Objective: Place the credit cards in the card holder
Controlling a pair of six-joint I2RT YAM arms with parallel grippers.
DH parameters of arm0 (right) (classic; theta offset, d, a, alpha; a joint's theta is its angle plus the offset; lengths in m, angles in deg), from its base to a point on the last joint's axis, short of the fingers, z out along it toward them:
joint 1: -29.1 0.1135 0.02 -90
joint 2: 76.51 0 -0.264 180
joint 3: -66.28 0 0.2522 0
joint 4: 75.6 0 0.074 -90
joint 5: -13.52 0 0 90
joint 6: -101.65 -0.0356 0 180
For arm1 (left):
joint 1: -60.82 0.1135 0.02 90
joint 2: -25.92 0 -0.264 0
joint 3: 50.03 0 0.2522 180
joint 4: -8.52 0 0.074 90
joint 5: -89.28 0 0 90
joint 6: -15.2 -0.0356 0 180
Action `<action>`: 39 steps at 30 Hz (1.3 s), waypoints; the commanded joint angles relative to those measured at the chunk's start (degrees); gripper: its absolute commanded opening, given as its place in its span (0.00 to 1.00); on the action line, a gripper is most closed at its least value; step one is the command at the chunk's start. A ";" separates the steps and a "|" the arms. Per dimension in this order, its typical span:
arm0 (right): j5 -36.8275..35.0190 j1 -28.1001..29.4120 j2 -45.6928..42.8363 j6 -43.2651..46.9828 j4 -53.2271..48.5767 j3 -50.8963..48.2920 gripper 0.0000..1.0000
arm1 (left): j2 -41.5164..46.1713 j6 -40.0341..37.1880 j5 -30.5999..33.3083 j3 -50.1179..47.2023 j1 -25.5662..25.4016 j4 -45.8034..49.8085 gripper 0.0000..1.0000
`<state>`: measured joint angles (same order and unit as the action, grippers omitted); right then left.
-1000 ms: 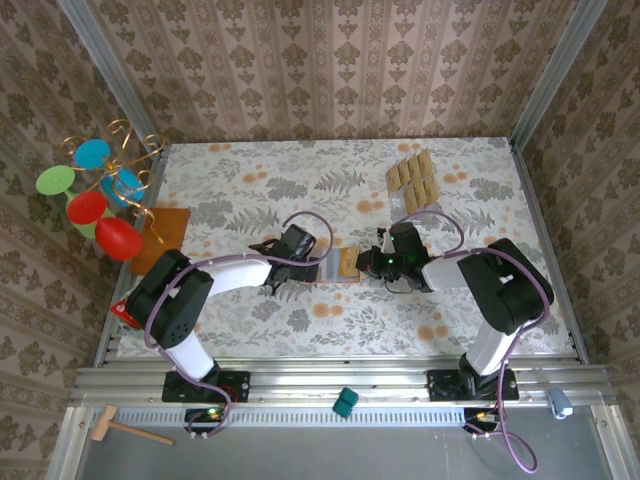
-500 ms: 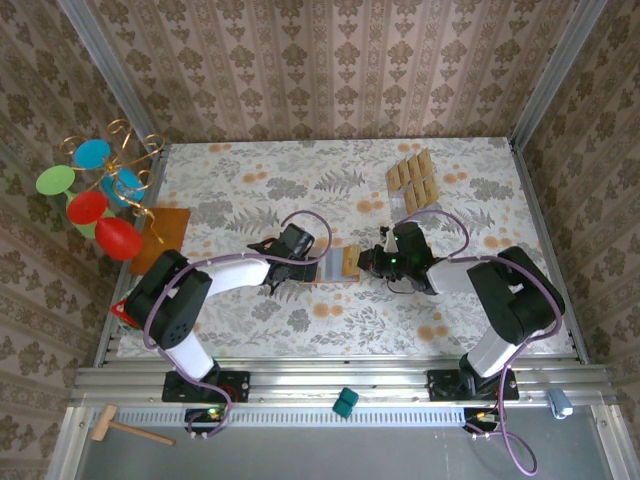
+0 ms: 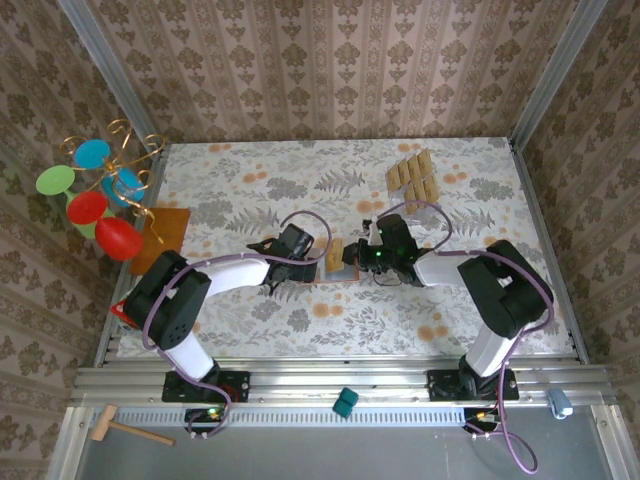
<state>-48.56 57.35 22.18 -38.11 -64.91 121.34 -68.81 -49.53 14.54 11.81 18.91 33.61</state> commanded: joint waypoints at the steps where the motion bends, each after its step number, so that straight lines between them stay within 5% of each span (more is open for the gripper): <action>1: 0.22 0.10 2.49 -0.40 1.34 -0.02 0.00 | 0.54 -0.89 0.26 -1.21 0.37 4.92 1.00; 39: 2.14 -1.51 1.51 -1.53 3.90 -0.90 0.00 | 1.26 -0.91 -1.63 -0.86 0.90 4.21 1.00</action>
<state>-47.29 56.28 25.44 -39.58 -59.82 119.31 -66.52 -49.96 12.60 11.78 19.61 37.11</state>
